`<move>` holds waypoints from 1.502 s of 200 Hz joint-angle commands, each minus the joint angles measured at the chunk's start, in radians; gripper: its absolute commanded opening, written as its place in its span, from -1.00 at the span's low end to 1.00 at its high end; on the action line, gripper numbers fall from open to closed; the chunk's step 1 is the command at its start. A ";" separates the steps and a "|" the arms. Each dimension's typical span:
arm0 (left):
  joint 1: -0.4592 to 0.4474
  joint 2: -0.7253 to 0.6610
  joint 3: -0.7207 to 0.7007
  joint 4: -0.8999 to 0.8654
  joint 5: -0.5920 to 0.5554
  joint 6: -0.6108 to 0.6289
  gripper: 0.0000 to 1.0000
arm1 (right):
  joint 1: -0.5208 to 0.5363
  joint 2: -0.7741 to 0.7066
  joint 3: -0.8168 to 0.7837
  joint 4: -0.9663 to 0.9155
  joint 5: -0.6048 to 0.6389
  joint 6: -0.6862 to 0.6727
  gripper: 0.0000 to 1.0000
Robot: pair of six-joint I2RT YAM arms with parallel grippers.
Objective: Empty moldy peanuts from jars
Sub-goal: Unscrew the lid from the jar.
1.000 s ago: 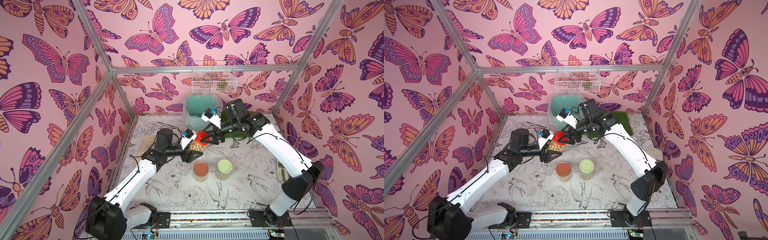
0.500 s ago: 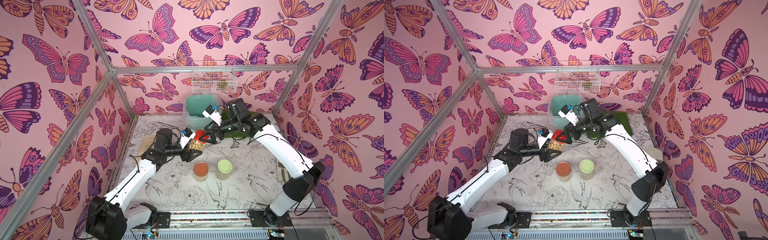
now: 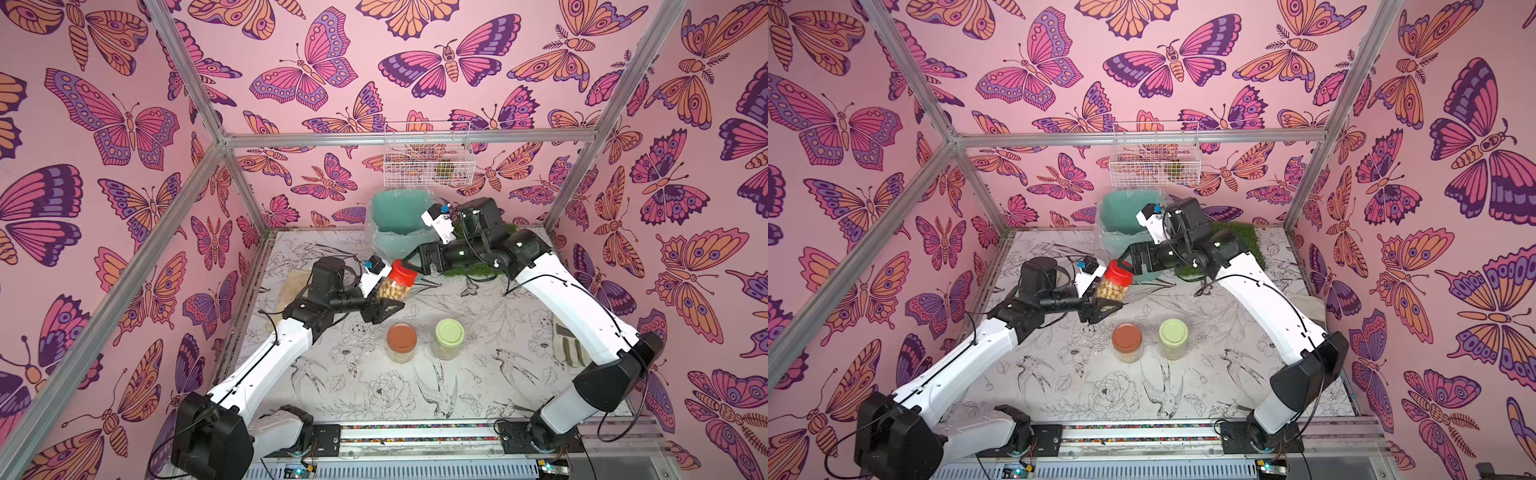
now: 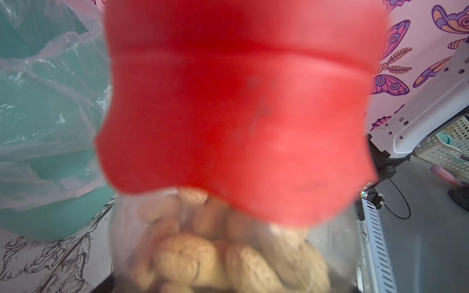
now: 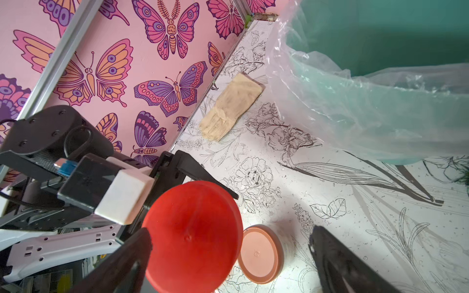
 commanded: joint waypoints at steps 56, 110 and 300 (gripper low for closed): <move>0.006 0.004 -0.003 0.019 0.002 -0.005 -1.00 | 0.034 0.000 -0.008 0.041 -0.017 0.075 0.98; 0.005 0.009 -0.003 0.020 0.001 -0.007 -1.00 | 0.042 0.023 0.018 0.000 -0.027 0.053 0.95; 0.005 0.023 0.001 0.020 0.004 -0.005 -1.00 | 0.061 0.095 0.105 -0.090 -0.049 -0.002 0.70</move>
